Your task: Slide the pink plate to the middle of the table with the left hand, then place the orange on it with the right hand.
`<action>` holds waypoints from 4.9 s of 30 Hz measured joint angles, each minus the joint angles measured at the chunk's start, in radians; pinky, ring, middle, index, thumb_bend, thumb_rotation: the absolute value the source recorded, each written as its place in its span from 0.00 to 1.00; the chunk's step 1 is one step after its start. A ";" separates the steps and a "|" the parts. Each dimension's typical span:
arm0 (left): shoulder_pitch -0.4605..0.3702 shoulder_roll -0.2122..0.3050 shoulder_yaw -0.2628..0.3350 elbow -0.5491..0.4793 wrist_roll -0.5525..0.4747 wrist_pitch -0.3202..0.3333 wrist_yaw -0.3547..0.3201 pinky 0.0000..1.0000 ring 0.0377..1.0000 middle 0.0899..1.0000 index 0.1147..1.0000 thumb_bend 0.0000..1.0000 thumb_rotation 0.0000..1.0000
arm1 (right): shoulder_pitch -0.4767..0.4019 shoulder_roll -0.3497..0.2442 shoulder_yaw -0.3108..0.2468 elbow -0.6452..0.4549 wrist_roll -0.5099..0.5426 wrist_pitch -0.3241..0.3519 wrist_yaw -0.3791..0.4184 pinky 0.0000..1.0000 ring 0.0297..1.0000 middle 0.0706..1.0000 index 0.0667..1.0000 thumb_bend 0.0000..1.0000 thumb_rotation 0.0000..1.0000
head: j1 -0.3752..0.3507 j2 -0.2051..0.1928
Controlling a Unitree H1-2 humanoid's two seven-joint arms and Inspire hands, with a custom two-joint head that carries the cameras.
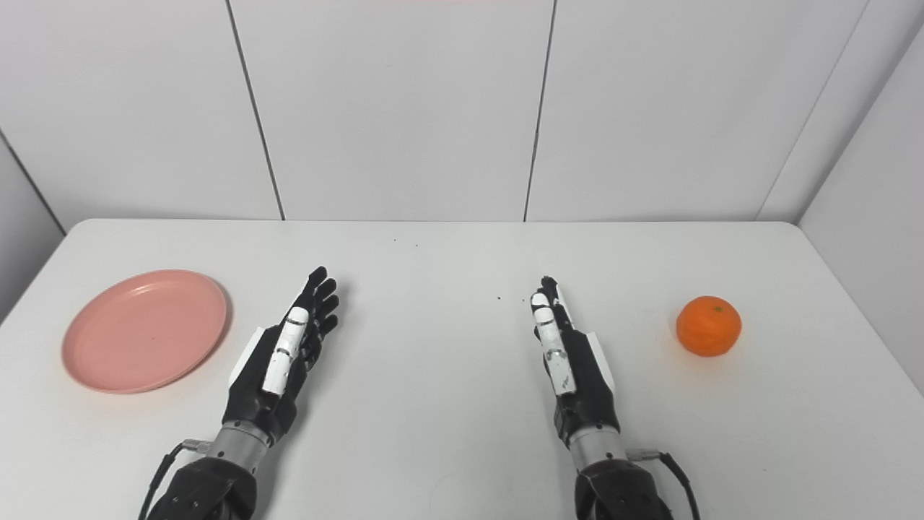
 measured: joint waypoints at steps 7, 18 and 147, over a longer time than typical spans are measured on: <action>0.000 0.000 0.000 0.000 0.000 0.000 0.000 1.00 1.00 1.00 1.00 0.39 1.00 | 0.000 0.000 0.000 0.000 0.000 0.000 0.000 1.00 1.00 1.00 1.00 0.23 1.00 | 0.002 0.000; 0.000 0.000 -0.001 0.000 0.001 0.000 0.000 1.00 1.00 1.00 1.00 0.40 1.00 | 0.000 0.000 0.000 0.000 0.000 0.000 0.000 1.00 1.00 1.00 1.00 0.23 1.00 | 0.002 0.000; 0.000 -0.001 -0.003 -0.001 -0.001 0.000 -0.002 1.00 1.00 1.00 1.00 0.40 1.00 | 0.000 -0.002 -0.006 0.000 0.007 0.000 0.001 1.00 1.00 1.00 1.00 0.23 1.00 | 0.006 0.003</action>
